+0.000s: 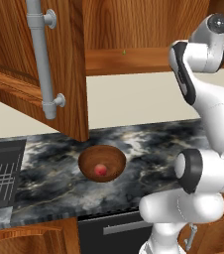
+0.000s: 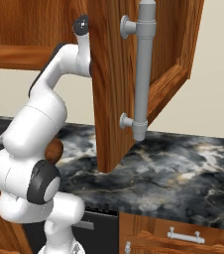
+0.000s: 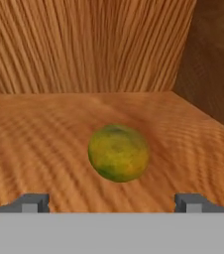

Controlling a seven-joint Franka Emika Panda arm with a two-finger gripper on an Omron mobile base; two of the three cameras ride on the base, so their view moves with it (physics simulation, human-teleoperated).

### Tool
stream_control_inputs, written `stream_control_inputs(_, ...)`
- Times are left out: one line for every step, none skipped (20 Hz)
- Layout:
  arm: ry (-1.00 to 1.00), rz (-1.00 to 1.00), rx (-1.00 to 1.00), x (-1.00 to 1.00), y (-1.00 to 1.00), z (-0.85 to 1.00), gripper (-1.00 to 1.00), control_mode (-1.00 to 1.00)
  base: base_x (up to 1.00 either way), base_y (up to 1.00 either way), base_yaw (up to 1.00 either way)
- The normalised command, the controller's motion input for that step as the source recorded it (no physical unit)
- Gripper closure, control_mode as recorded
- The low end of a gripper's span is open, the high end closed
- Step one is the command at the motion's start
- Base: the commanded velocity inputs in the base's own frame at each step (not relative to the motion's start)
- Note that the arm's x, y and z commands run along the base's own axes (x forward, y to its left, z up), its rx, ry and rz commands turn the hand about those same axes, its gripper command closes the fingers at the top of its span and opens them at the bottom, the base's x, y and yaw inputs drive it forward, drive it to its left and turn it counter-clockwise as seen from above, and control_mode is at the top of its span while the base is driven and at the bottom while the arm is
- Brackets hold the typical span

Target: Open the cabinet. Pick the peach and orange from the cabinet and place them into the bowl. Then close the cabinet.

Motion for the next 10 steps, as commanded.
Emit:
stream_control_inputs(0.03, 0.0, 0.0, 0.38, -0.11, 0.0, -1.0, -1.0, 0.0, 0.0, 0.0)
stream_control_inputs(0.02, 0.0, 0.0, 0.37, -0.1, 0.0, -1.0, -1.0, 0.0, 0.0, 0.0)
stream_control_inputs(0.02, 0.0, 0.0, 0.36, -0.12, 0.0, -1.0, -1.0, 0.0, 0.0, 0.0)
stream_control_inputs(0.04, 0.0, 0.0, 0.36, -0.13, 0.0, -1.0, -1.0, 0.0, 0.0, 0.0)
stream_control_inputs(0.04, 0.0, 0.0, 0.34, -0.12, 0.0, -1.0, -1.0, 0.0, 0.0, 0.0)
stream_control_inputs(0.03, 0.0, 0.0, 0.31, -0.14, 0.0, -1.0, -1.0, 0.0, 0.0, 0.0)
stream_control_inputs(0.04, 0.0, 0.0, 0.3, -0.14, 0.0, -1.0, -1.0, 0.0, 0.0, 0.0)
stream_control_inputs(0.05, 0.0, 0.0, 0.3, -0.14, 0.0, -1.0, -1.0, 0.0, 0.0, 0.0)
stream_control_inputs(0.04, 0.0, 0.0, 0.26, -0.15, 0.0, -1.0, -1.0, 0.0, 0.0, 0.0)
stream_control_inputs(0.05, 0.0, 0.0, 0.29, -0.12, 0.0, -1.0, -1.0, 0.0, 0.0, 0.0)
